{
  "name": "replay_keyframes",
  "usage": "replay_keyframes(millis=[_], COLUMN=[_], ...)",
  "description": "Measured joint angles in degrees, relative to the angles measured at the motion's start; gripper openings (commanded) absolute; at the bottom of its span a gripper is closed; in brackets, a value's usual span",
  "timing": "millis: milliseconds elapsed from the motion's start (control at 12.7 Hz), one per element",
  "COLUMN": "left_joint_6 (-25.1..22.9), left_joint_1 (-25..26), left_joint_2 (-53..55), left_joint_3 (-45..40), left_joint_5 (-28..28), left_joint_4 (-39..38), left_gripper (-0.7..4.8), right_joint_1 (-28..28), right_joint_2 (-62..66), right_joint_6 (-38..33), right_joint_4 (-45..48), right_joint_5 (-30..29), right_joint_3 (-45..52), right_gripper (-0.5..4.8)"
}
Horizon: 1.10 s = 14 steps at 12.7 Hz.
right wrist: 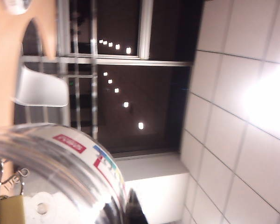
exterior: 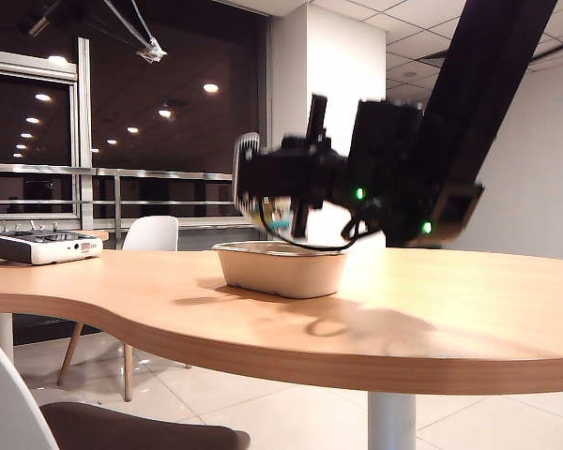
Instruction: Pick up the box filled with clips, pour some clips from it into the rectangular paper box, and then put the clip box back on the table.
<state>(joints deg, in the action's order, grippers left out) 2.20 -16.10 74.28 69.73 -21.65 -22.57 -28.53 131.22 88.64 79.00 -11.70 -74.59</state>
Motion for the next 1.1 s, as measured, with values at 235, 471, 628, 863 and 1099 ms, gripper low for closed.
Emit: replay_keyframes(millis=[235, 471, 628, 863, 1099], left_joint_6=[0.0, 0.0, 0.0, 0.0, 0.0], left_joint_1=[0.0, 0.0, 0.0, 0.0, 0.0], left_joint_2=[0.0, 0.0, 0.0, 0.0, 0.0], left_joint_3=[0.0, 0.0, 0.0, 0.0, 0.0], left_joint_5=[0.0, 0.0, -0.1, -0.1, -0.1], left_joint_4=[0.0, 0.0, 0.0, -0.4, -0.6], left_gripper=[-0.06, -0.06, -0.06, -0.06, -0.06], right_joint_1=[0.1, 0.7, 0.7, 0.6, 0.5], right_joint_2=[-1.1, -1.7, -0.7, -2.1, -4.1], right_joint_6=[-6.5, -17.4, -6.9, 7.7, 10.5], right_joint_4=[1.2, 0.5, 1.0, 0.0, 1.2], right_joint_5=[1.7, 4.0, 3.0, 0.8, -1.0], right_joint_3=[-0.2, 0.1, 0.2, 0.3, 0.2], right_gripper=[-0.05, -0.04, -0.05, -0.05, -0.05])
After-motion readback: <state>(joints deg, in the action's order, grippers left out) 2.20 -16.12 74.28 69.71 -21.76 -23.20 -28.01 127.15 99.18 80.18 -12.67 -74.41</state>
